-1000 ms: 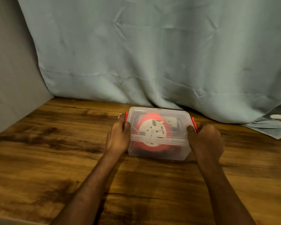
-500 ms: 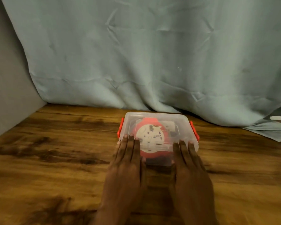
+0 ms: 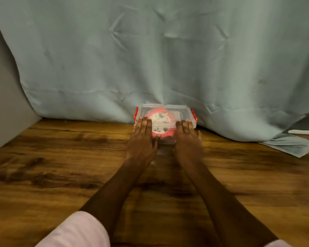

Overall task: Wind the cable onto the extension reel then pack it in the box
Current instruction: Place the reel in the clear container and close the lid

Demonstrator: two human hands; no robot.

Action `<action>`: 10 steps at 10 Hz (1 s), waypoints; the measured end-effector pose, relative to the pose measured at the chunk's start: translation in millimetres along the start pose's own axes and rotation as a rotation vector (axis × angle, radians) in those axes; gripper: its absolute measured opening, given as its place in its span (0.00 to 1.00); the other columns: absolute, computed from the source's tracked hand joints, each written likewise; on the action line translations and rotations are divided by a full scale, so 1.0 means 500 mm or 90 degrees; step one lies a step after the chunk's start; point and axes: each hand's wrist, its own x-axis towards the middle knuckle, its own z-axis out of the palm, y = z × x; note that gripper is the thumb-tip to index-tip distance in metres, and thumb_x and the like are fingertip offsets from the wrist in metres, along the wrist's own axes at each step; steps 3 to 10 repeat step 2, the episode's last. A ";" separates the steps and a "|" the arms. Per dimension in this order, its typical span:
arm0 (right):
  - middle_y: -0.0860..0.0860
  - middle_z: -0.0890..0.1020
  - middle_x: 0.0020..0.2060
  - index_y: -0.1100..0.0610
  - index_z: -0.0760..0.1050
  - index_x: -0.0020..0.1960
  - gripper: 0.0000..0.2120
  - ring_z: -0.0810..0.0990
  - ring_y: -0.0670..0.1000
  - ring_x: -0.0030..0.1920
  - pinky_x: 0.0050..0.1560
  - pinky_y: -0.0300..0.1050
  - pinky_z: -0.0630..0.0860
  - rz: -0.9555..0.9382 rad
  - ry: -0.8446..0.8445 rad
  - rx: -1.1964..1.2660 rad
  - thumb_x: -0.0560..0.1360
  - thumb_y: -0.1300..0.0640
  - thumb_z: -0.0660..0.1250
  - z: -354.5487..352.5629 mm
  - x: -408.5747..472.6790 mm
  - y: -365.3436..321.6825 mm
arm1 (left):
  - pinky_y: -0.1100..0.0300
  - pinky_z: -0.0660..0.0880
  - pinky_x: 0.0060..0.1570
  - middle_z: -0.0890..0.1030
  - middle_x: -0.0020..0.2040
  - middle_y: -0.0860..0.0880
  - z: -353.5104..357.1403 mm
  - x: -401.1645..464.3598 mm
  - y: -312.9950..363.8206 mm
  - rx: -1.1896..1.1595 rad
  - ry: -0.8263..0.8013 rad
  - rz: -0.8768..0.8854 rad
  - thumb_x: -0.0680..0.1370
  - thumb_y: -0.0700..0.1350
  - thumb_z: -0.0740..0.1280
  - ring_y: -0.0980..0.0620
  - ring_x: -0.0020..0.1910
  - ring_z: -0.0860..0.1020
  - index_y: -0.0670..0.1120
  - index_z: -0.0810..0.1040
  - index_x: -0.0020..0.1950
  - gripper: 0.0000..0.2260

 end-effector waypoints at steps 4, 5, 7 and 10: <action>0.56 0.63 0.78 0.56 0.58 0.79 0.36 0.61 0.57 0.77 0.74 0.60 0.59 -0.005 -0.016 0.029 0.75 0.48 0.66 -0.032 0.010 -0.001 | 0.50 0.54 0.80 0.60 0.82 0.41 -0.056 0.019 0.016 -0.089 -0.049 -0.043 0.83 0.62 0.47 0.44 0.81 0.58 0.42 0.56 0.82 0.34; 0.56 0.63 0.78 0.56 0.58 0.79 0.36 0.61 0.57 0.77 0.74 0.60 0.59 -0.005 -0.016 0.029 0.75 0.48 0.66 -0.032 0.010 -0.001 | 0.50 0.54 0.80 0.60 0.82 0.41 -0.056 0.019 0.016 -0.089 -0.049 -0.043 0.83 0.62 0.47 0.44 0.81 0.58 0.42 0.56 0.82 0.34; 0.56 0.63 0.78 0.56 0.58 0.79 0.36 0.61 0.57 0.77 0.74 0.60 0.59 -0.005 -0.016 0.029 0.75 0.48 0.66 -0.032 0.010 -0.001 | 0.50 0.54 0.80 0.60 0.82 0.41 -0.056 0.019 0.016 -0.089 -0.049 -0.043 0.83 0.62 0.47 0.44 0.81 0.58 0.42 0.56 0.82 0.34; 0.56 0.63 0.78 0.56 0.58 0.79 0.36 0.61 0.57 0.77 0.74 0.60 0.59 -0.005 -0.016 0.029 0.75 0.48 0.66 -0.032 0.010 -0.001 | 0.50 0.54 0.80 0.60 0.82 0.41 -0.056 0.019 0.016 -0.089 -0.049 -0.043 0.83 0.62 0.47 0.44 0.81 0.58 0.42 0.56 0.82 0.34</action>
